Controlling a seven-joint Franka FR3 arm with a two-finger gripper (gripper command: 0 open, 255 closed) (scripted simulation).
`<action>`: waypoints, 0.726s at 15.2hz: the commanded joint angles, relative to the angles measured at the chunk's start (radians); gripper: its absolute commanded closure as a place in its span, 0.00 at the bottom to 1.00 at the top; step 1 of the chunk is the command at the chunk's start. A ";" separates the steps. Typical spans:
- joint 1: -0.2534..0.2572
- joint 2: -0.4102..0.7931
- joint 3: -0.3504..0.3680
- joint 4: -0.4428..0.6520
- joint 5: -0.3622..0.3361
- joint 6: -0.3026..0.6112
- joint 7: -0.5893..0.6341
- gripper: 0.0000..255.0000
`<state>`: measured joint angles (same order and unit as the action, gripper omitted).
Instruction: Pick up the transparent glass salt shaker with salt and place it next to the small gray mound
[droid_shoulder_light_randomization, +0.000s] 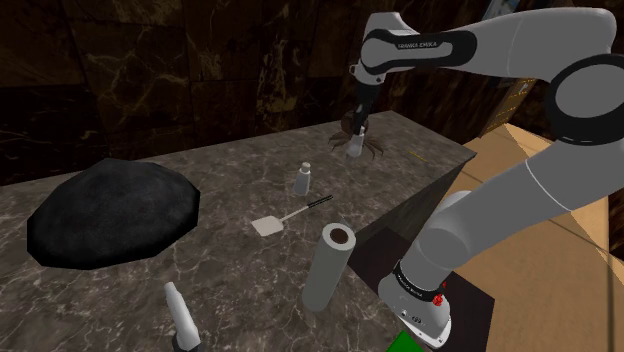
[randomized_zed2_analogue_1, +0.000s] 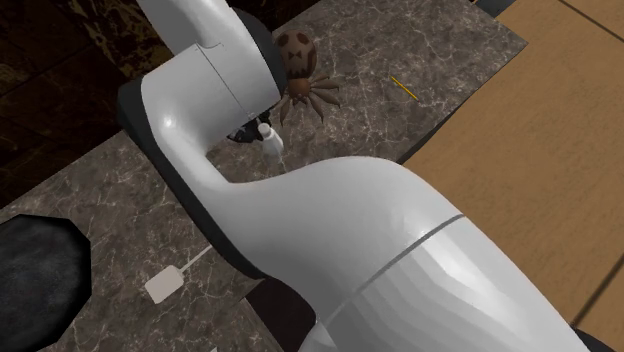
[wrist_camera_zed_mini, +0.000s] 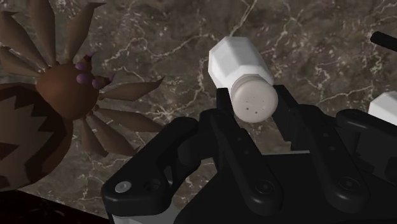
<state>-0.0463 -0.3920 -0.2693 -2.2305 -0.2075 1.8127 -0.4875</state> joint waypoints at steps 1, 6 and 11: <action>0.001 0.000 0.002 0.027 0.002 -0.027 -0.003 1.00; 0.003 -0.001 0.008 0.093 0.007 -0.094 -0.010 1.00; 0.005 0.004 0.013 0.164 0.012 -0.160 -0.017 1.00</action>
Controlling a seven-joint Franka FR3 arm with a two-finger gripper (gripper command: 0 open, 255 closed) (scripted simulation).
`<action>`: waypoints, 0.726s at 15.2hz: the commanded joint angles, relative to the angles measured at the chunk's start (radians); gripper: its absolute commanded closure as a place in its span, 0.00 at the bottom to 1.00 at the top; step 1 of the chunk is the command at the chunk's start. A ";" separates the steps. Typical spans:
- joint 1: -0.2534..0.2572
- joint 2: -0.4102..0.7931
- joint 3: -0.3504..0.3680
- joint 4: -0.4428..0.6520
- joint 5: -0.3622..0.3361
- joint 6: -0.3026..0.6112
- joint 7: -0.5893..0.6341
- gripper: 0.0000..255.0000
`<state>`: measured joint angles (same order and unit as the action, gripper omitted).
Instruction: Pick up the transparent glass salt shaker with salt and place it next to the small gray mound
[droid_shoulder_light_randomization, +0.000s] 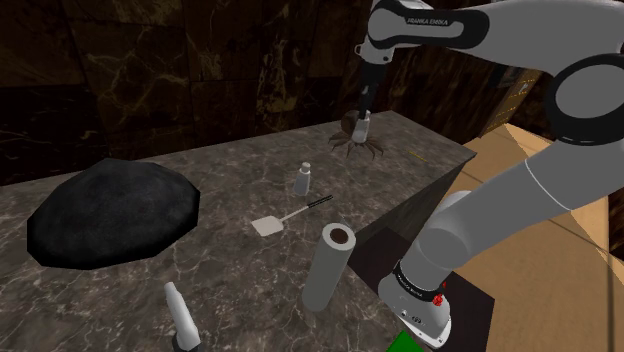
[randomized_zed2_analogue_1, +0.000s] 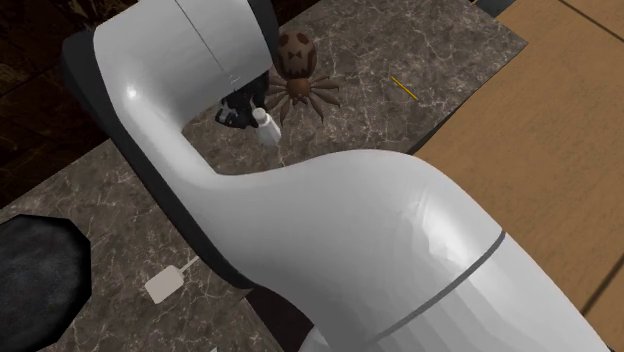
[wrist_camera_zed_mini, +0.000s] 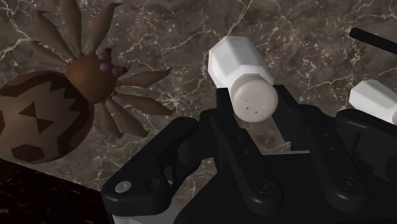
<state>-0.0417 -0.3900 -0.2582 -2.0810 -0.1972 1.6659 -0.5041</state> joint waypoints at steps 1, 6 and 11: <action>0.001 0.003 0.002 0.029 0.002 -0.026 -0.002 1.00; 0.003 0.015 0.006 0.107 0.007 -0.092 -0.010 1.00; 0.006 0.031 0.009 0.190 0.012 -0.158 -0.020 1.00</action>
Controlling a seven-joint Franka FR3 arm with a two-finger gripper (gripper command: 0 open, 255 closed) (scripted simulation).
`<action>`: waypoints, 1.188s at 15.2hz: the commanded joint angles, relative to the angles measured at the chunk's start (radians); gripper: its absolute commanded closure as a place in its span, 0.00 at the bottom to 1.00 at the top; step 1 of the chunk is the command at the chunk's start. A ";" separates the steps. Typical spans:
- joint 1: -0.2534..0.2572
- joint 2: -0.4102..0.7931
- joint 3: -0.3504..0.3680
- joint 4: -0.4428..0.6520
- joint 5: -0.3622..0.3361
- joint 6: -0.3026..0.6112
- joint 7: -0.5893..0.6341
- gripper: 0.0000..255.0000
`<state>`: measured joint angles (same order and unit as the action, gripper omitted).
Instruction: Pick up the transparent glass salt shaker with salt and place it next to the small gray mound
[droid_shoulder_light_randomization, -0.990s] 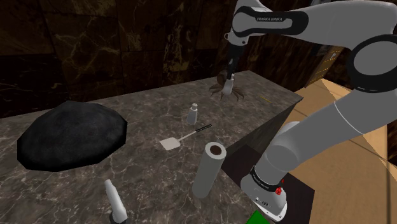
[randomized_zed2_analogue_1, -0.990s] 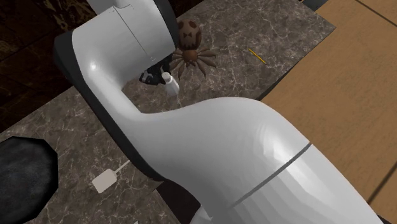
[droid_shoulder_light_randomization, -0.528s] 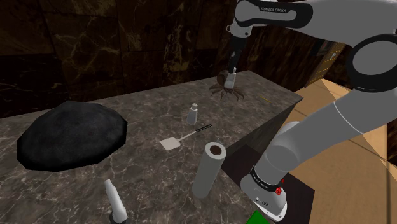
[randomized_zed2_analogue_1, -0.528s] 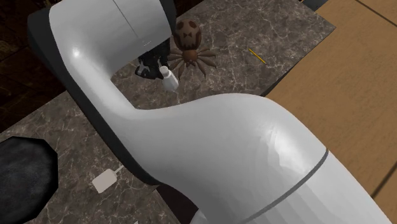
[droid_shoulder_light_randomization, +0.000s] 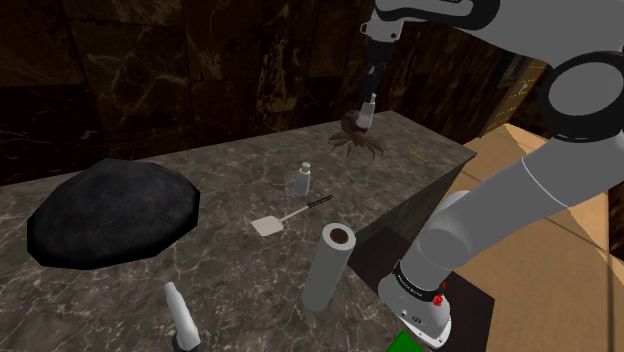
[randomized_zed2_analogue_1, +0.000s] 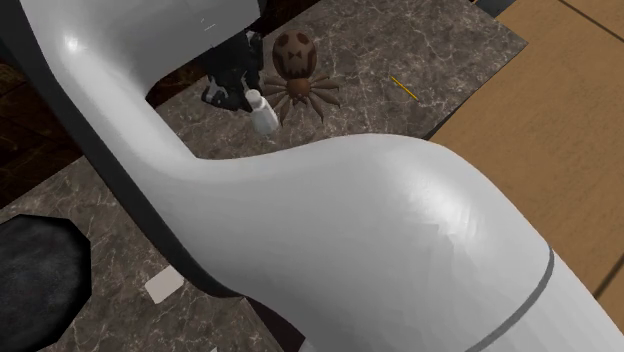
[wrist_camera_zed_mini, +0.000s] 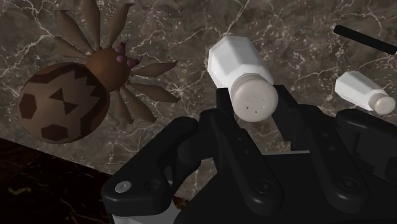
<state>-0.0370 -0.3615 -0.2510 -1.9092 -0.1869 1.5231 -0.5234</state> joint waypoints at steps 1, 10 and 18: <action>0.001 0.006 0.002 0.033 0.002 -0.027 -0.002 1.00; 0.072 -0.057 0.165 -0.030 0.063 -0.058 0.224 1.00; 0.137 -0.040 0.307 -0.012 0.133 -0.075 0.422 1.00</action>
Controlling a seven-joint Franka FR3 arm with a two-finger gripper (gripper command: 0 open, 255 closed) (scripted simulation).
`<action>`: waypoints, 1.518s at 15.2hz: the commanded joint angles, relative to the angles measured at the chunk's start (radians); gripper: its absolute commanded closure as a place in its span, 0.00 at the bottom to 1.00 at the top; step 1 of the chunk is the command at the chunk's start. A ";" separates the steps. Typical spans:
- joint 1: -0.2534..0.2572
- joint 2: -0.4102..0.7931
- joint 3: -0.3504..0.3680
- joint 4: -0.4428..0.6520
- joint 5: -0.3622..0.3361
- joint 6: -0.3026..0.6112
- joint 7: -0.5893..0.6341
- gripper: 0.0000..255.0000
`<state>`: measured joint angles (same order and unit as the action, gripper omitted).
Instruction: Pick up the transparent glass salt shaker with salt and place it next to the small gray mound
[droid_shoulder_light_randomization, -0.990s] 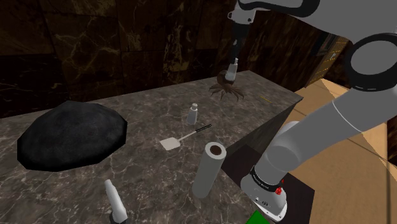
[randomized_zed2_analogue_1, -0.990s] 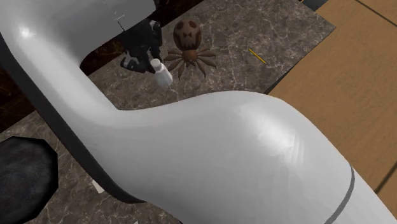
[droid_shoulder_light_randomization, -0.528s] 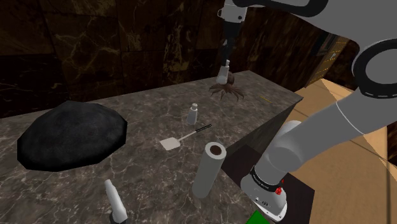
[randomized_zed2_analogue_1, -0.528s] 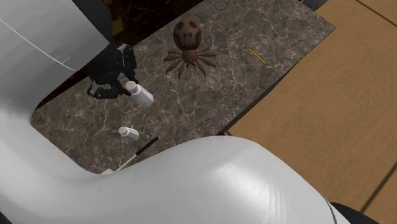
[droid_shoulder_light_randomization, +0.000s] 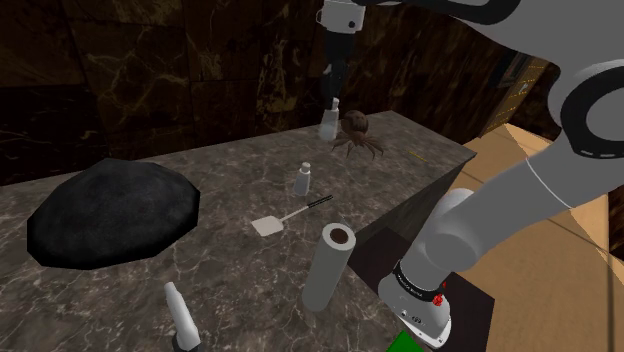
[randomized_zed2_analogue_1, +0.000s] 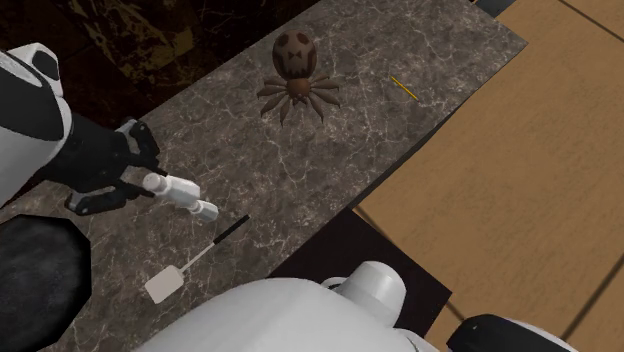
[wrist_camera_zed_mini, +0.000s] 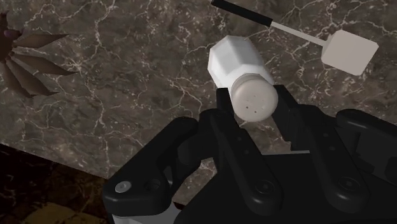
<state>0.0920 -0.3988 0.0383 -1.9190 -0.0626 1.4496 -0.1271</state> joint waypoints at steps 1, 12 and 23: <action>0.016 0.004 0.035 0.004 0.017 -0.004 0.051 1.00; 0.102 0.152 0.225 0.157 0.076 -0.019 0.329 1.00; 0.218 0.445 0.405 0.476 0.021 -0.068 0.628 1.00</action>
<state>0.2940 -0.0009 0.4253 -1.4986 -0.0261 1.3950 0.4663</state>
